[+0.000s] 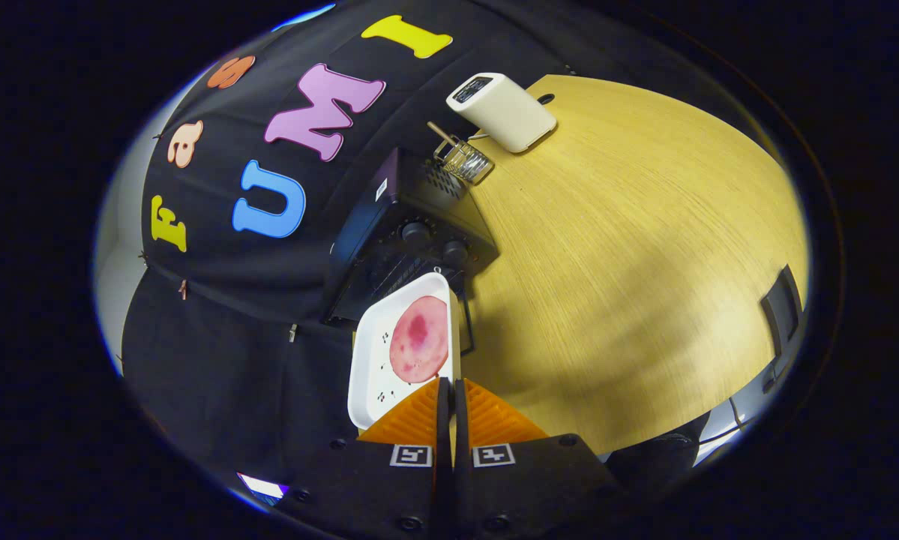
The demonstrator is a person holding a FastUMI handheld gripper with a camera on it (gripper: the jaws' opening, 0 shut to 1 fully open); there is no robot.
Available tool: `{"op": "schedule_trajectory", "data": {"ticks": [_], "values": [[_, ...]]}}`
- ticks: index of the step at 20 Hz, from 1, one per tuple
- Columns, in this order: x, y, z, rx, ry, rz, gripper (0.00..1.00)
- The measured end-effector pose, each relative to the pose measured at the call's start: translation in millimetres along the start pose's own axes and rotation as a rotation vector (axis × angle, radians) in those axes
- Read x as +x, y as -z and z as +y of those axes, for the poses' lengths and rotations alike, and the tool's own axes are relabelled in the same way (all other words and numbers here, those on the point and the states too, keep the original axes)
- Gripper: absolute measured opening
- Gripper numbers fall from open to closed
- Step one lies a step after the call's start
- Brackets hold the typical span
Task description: Open the toaster oven, put the food inside, and close the toaster oven door.
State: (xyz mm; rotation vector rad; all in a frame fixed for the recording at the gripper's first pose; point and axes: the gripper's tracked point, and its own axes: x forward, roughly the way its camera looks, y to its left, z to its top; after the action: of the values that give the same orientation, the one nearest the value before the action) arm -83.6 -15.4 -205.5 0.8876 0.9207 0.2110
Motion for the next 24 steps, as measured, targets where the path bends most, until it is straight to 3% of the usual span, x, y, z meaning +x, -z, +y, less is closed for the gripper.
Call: {"op": "schedule_trajectory", "data": {"ticks": [9,16,24], "values": [[72,43,50,-0.033,-0.007,0.031,0.05],[138,8,68,0.023,0.025,-0.114,0.05],[207,-3,70,0.121,0.099,-0.227,0.06]]}}
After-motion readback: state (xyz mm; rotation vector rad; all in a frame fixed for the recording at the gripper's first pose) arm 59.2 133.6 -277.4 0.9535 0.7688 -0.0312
